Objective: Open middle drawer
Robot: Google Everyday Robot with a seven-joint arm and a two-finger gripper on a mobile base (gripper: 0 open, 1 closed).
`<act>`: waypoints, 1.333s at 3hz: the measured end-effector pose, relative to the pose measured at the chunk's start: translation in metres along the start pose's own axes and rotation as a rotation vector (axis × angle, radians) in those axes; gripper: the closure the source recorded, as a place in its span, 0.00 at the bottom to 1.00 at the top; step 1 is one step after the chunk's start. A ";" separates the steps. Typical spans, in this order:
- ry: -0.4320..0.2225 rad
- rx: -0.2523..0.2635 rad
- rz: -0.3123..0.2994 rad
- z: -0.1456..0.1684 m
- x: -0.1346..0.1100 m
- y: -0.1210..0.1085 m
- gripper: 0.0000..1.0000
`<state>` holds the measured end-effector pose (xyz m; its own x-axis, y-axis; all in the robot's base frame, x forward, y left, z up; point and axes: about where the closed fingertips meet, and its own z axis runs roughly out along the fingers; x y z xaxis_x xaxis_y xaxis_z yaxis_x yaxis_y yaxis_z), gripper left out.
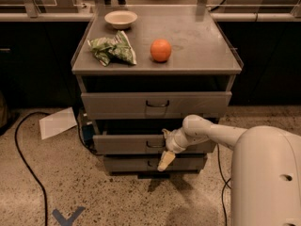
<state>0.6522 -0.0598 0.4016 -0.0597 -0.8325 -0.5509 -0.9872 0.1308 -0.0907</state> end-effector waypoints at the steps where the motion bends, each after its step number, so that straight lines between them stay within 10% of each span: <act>1: 0.000 0.000 0.000 -0.002 -0.002 0.000 0.00; 4: -0.007 -0.064 -0.008 -0.015 -0.004 0.033 0.00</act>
Offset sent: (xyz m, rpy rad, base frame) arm -0.0944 -0.0185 -0.0134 0.0144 -0.0099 -0.0025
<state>0.6174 -0.0601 0.4129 -0.0511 -0.8295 -0.5561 -0.9951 0.0897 -0.0424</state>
